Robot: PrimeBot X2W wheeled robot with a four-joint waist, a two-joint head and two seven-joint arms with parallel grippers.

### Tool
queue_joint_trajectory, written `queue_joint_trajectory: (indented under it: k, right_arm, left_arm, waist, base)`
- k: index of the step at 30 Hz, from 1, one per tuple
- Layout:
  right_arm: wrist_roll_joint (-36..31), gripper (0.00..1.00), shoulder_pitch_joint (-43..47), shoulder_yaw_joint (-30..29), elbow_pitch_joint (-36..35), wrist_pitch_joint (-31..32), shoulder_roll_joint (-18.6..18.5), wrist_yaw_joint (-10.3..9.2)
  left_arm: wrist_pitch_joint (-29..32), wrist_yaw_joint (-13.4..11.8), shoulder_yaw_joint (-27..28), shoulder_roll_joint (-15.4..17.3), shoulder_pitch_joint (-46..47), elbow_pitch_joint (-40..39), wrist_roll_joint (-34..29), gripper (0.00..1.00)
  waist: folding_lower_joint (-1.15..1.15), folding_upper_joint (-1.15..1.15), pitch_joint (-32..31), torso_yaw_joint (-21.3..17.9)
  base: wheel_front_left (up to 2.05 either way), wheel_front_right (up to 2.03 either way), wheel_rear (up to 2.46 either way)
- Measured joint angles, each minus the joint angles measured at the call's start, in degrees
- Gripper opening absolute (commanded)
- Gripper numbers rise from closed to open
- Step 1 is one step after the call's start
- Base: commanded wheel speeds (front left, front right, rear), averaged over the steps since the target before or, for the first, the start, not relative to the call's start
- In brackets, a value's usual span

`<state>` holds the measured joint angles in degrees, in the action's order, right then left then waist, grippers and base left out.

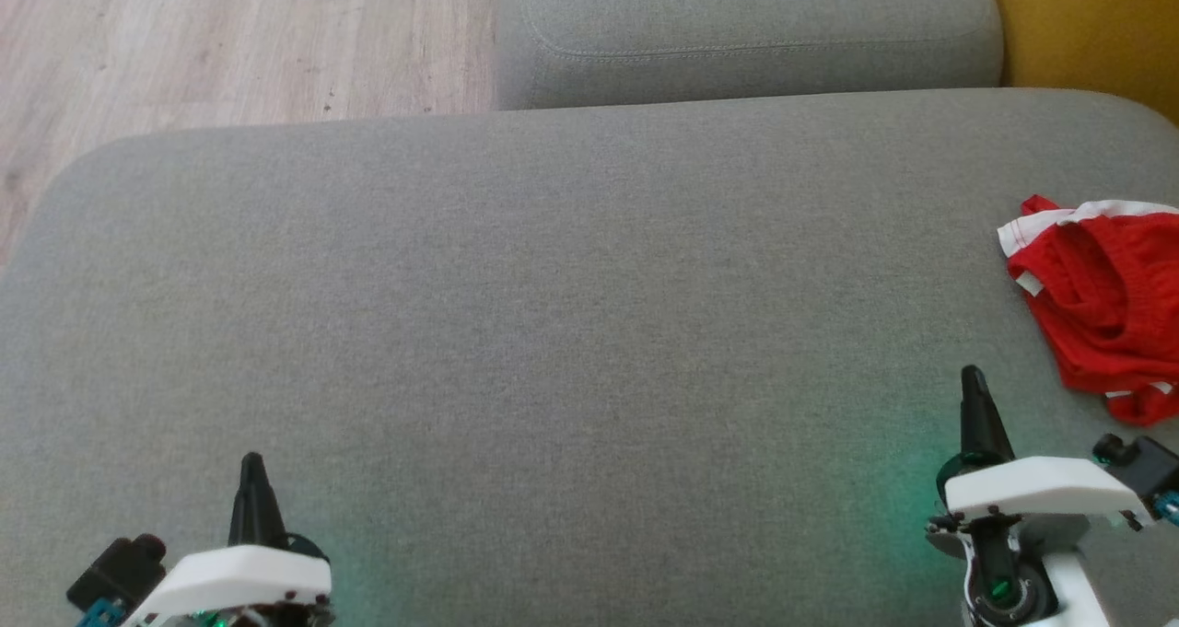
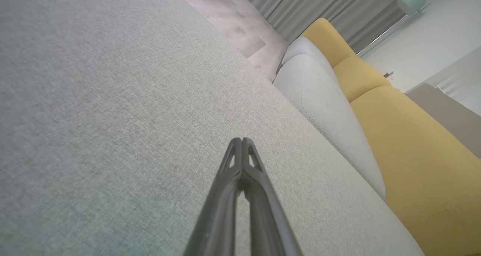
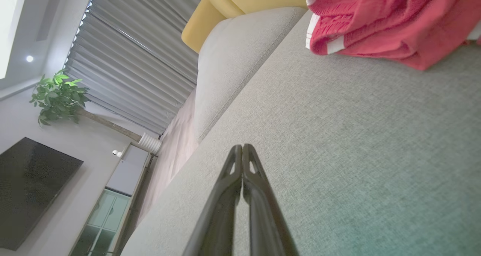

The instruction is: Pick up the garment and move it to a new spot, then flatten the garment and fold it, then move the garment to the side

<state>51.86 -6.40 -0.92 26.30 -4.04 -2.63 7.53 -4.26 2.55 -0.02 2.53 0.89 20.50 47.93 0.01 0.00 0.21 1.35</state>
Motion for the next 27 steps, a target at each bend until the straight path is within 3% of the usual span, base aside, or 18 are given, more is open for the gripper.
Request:
queue_joint_trajectory:
  k: [27]
  right_arm:
    - [16.84, 0.00, 0.20, -2.99, -4.14, 4.15, 0.01, 0.00]
  left_arm:
    - [4.28, 1.90, 1.89, -0.01, 0.54, -1.83, 18.62, 0.00]
  waist:
    - [0.00, 0.00, -0.01, -0.58]
  base:
    - [0.00, 0.00, 0.00]
